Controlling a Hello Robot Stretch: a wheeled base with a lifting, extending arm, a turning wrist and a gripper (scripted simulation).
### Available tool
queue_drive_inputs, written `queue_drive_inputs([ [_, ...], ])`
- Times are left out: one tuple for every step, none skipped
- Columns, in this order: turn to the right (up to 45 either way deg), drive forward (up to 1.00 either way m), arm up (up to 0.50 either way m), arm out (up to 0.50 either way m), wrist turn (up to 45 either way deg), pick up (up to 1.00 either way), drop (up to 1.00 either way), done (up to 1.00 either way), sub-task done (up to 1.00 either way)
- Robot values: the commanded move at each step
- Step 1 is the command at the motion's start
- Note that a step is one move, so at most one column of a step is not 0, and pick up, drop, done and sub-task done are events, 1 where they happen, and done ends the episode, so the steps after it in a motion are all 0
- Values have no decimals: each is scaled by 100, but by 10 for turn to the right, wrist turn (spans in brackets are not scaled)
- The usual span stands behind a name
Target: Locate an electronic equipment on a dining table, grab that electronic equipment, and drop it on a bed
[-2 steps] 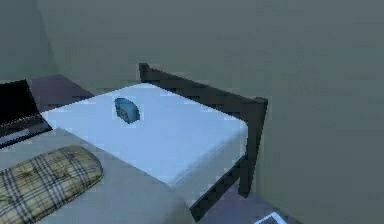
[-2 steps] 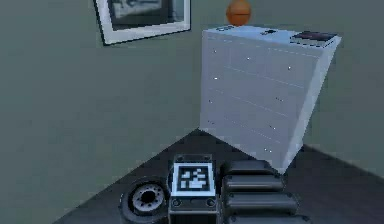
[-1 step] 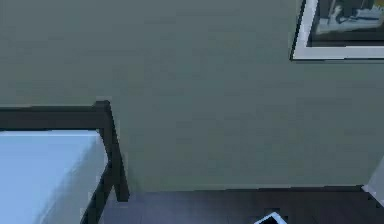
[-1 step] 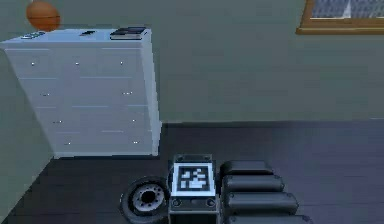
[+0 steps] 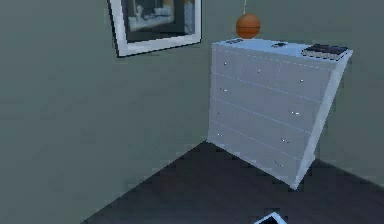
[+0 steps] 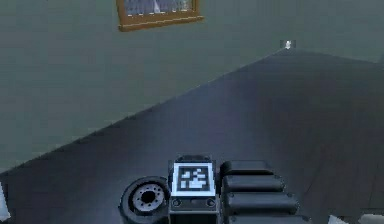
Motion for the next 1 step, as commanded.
queue_drive_inputs([
  [150, 0, 0, 0, 0, 0, 0, 0, 0],
])
